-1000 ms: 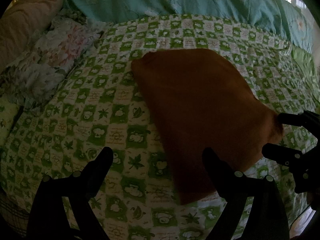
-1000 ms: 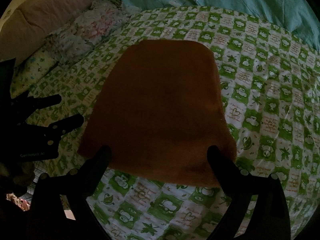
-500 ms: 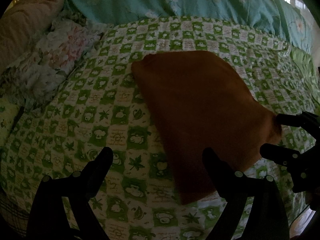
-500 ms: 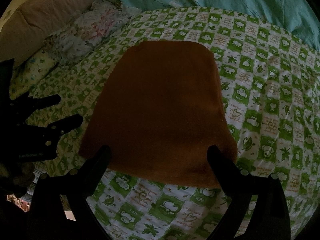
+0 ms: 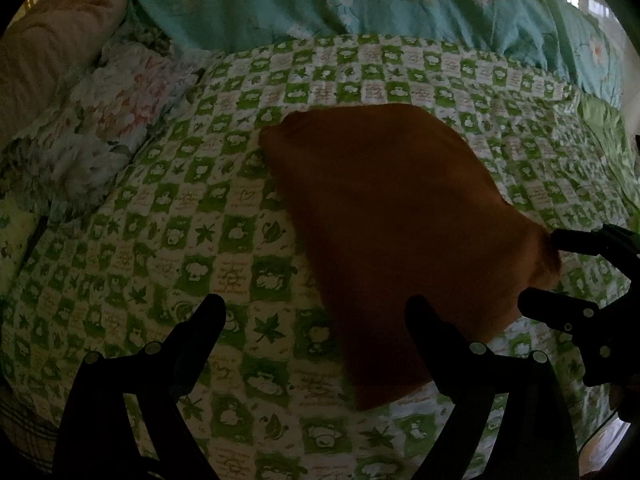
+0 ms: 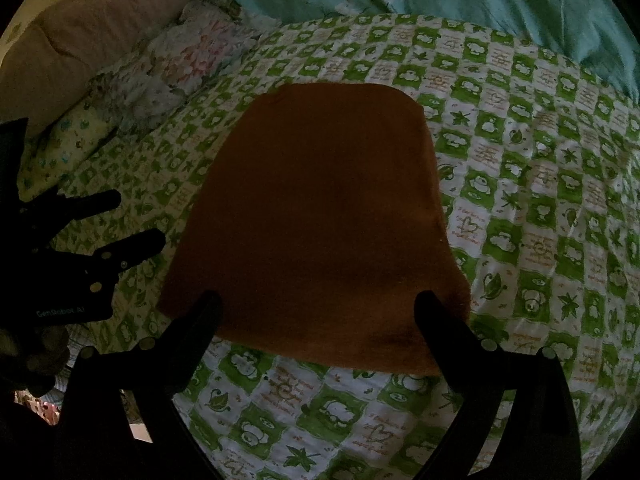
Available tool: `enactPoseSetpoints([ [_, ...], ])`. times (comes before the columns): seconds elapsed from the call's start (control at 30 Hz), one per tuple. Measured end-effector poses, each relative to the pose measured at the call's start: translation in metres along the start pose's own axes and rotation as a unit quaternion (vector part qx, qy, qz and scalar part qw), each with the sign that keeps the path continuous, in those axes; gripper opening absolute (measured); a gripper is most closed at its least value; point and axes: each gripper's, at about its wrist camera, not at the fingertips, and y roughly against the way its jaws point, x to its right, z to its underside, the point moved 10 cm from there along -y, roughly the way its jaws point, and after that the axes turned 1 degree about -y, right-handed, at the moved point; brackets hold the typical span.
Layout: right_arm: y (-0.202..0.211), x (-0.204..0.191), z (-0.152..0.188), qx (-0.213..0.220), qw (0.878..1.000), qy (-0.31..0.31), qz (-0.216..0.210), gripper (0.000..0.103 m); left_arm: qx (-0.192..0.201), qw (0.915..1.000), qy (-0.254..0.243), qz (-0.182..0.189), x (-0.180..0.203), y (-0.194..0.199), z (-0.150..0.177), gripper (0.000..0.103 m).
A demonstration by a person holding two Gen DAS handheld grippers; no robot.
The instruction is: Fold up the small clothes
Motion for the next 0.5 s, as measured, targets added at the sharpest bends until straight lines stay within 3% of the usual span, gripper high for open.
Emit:
enactPoseSetpoints([
  [0.5, 0.0018, 0.0025, -0.0007, 0.001, 1.000, -0.001, -0.001, 0.097, 0.002, 1.0000, -0.003, 0.000, 0.0021, 0.0009, -0.0011, 0.092],
])
